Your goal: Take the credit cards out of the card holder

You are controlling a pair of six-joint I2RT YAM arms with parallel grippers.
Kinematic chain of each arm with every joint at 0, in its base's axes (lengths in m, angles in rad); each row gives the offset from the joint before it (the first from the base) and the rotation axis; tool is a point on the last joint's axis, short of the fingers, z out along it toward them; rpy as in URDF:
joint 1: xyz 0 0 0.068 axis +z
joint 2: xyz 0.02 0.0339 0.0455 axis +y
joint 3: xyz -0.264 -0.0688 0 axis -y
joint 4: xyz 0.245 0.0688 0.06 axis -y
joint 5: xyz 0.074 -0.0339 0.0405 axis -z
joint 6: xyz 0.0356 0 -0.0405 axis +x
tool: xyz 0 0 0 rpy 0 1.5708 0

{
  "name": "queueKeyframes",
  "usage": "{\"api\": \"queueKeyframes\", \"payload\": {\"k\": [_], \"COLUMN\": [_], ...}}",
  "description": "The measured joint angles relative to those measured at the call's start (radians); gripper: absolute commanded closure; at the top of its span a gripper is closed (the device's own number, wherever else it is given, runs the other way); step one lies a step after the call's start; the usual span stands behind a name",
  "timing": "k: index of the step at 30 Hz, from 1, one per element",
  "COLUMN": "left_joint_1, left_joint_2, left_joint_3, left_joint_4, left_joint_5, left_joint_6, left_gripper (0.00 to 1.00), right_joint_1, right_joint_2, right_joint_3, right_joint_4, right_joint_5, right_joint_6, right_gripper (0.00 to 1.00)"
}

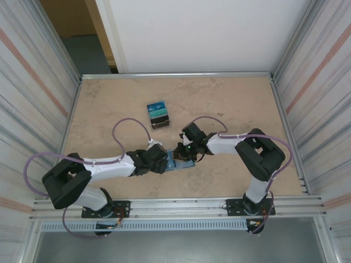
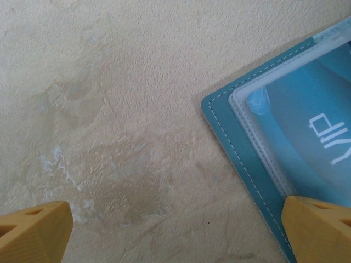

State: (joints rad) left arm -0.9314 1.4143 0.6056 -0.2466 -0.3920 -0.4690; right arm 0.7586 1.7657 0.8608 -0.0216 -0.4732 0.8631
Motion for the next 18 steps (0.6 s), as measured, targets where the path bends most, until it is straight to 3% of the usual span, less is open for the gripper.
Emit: {"api": "queueKeyframes", "payload": {"k": [6, 18], "left_joint_1": [0.0, 0.0], "left_joint_2": [0.003, 0.01], "left_joint_3": [0.005, 0.013], "left_joint_4": [-0.01, -0.019], "left_joint_5": [0.0, 0.0], "left_joint_6": [0.0, 0.001], "left_gripper": [0.01, 0.01], "right_joint_1": [-0.007, -0.034], "right_joint_2": [0.0, 0.0], "right_joint_3": [-0.031, -0.1], "right_joint_4": [0.069, 0.207], "right_joint_5": [-0.031, -0.093], "right_joint_6": [0.022, 0.073], "right_gripper": [0.82, 0.92]}}
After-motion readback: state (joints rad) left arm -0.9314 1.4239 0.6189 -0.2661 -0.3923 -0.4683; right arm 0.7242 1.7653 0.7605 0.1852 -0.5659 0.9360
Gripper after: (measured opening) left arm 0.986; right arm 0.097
